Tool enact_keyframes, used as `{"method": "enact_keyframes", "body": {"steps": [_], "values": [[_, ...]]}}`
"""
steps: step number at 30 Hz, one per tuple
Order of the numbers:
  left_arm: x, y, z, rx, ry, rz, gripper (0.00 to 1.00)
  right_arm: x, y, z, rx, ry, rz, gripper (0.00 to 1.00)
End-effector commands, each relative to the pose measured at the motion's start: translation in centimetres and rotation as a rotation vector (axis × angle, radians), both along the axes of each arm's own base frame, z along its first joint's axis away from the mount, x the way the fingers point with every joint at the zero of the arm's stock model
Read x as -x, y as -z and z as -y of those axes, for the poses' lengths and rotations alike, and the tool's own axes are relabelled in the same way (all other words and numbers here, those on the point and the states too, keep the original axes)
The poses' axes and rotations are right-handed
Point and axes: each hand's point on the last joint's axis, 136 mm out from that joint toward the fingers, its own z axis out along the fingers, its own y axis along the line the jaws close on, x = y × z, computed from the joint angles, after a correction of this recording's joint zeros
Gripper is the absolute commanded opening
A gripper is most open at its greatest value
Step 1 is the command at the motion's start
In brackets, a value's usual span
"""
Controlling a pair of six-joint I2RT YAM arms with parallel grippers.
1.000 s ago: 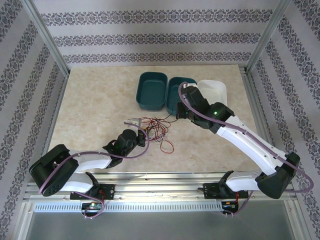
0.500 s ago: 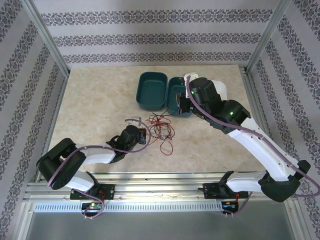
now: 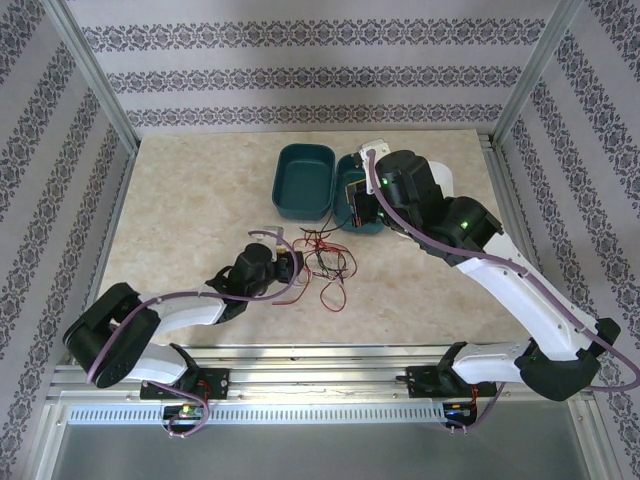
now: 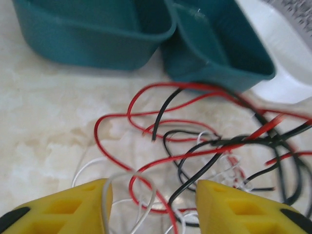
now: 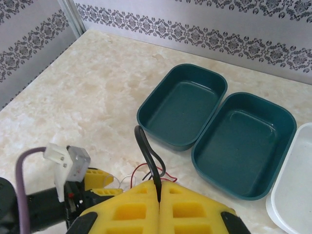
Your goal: Untangle the cables
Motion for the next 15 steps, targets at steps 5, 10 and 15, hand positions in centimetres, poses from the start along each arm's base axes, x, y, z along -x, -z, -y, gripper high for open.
{"method": "enact_keyframes", "body": {"steps": [5,10,15], "values": [[-1.4,-4.9,0.8,0.033,0.034,0.074,0.60,-0.1,-2.9,-0.2,-0.001,-0.014,0.095,0.00],[-1.0,-9.0,3.5,0.068,0.198,0.230,0.74,-0.2,-3.4,-0.6,-0.016,-0.019,0.115,0.00],[-0.6,-9.2,5.6,0.029,0.346,0.308,0.93,-0.3,-3.4,-1.2,-0.035,-0.026,0.118,0.00]]}}
